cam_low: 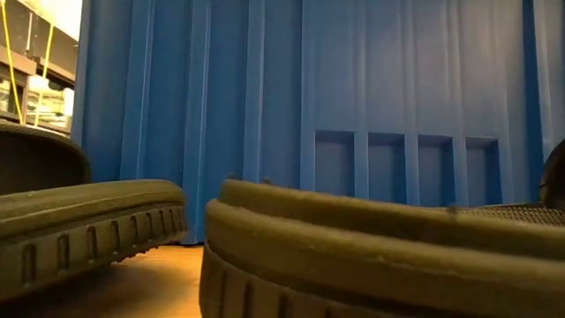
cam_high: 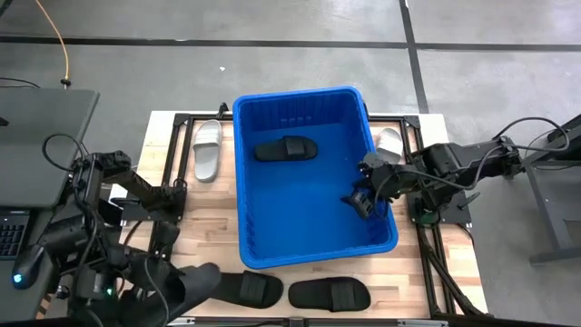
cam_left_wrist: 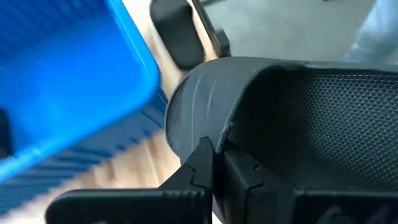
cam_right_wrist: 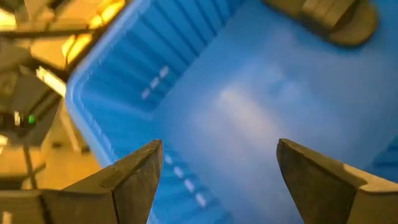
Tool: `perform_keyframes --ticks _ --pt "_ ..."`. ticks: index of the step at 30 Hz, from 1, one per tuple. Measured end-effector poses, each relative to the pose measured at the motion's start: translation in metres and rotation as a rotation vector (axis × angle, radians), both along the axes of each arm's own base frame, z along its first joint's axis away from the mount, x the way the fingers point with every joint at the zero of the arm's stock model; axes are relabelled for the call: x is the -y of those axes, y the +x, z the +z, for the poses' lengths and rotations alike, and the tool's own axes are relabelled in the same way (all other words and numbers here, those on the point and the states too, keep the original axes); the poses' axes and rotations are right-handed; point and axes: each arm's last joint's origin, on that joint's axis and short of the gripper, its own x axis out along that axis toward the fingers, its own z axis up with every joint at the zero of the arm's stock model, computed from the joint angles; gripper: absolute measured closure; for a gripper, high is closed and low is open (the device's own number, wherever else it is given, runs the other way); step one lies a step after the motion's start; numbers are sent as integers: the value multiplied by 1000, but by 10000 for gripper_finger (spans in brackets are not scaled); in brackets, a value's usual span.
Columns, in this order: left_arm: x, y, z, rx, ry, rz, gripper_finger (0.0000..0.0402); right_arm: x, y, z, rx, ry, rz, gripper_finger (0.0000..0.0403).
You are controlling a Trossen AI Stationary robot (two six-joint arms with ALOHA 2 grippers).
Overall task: Pick and place slides into bin
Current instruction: Put the black slipper into the bin
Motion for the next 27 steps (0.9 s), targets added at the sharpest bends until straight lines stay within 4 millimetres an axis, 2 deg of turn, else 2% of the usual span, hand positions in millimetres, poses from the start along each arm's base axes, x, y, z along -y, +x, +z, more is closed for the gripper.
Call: perform_keyframes --ticks 6,11,15,20,23,27 --pt "-5 9 2 98 114 -3 401 1 6 6 108 40 -105 100" --pt "-15 22 4 172 298 -32 401 1 13 15 240 92 -213 100" --pt "-30 38 5 190 481 -54 401 5 20 24 362 107 -275 100" --pt "-55 61 6 171 640 -10 401 7 22 29 434 113 -345 100" --pt "-68 72 7 155 717 19 401 7 27 27 436 103 -342 100" --pt "-83 87 10 140 772 24 401 2 39 18 418 208 -412 100"
